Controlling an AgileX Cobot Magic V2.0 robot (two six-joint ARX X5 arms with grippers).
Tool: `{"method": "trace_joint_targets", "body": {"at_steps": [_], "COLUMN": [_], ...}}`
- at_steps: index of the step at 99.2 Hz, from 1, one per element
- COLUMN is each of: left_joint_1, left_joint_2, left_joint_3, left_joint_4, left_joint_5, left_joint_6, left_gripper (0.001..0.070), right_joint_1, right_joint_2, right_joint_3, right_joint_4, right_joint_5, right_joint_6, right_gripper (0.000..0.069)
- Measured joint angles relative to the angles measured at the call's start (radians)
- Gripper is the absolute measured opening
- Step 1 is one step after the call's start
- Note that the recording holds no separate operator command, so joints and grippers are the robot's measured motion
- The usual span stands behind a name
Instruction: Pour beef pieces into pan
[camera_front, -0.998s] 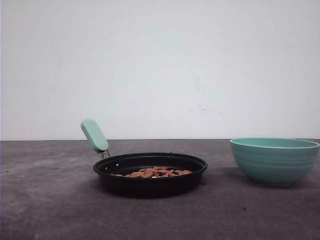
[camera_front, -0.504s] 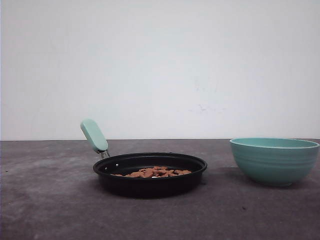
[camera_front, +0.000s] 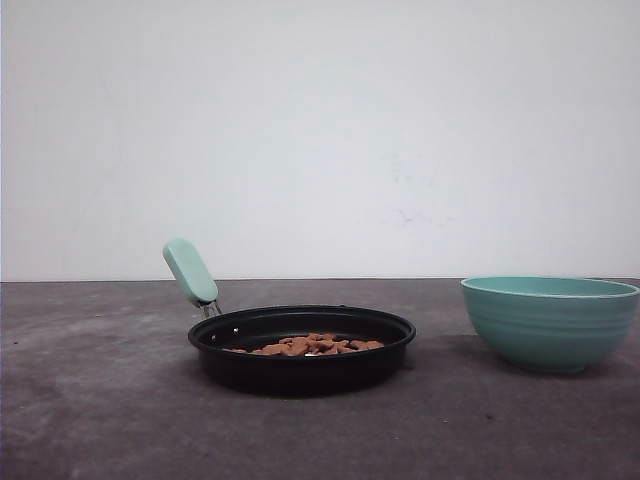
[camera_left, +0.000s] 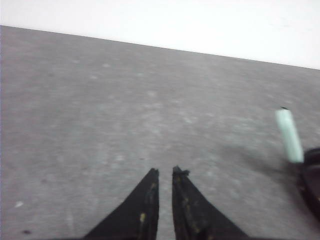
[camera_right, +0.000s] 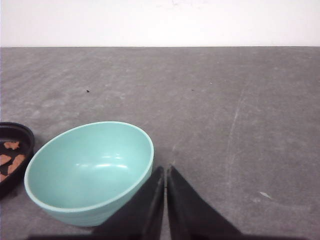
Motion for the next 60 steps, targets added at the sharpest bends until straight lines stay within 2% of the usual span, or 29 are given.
{"method": "trace_joint_targets", "body": {"at_steps": [19, 60], "left_joint_1": [0.012, 0.012], "left_joint_2": [0.0, 0.0], "left_joint_3": [0.0, 0.0], "left_joint_4": [0.0, 0.0], "left_joint_5": [0.0, -0.001], "left_joint_6": [-0.019, -0.019], "left_gripper": [0.0023, 0.0023], "right_joint_1": [0.0, 0.0], "right_joint_2": [0.0, 0.0], "right_joint_3": [0.0, 0.0], "right_joint_4": [0.0, 0.0], "right_joint_5": [0.0, 0.0], "right_joint_6": [0.0, 0.0], "right_gripper": [0.0009, 0.0008]}}
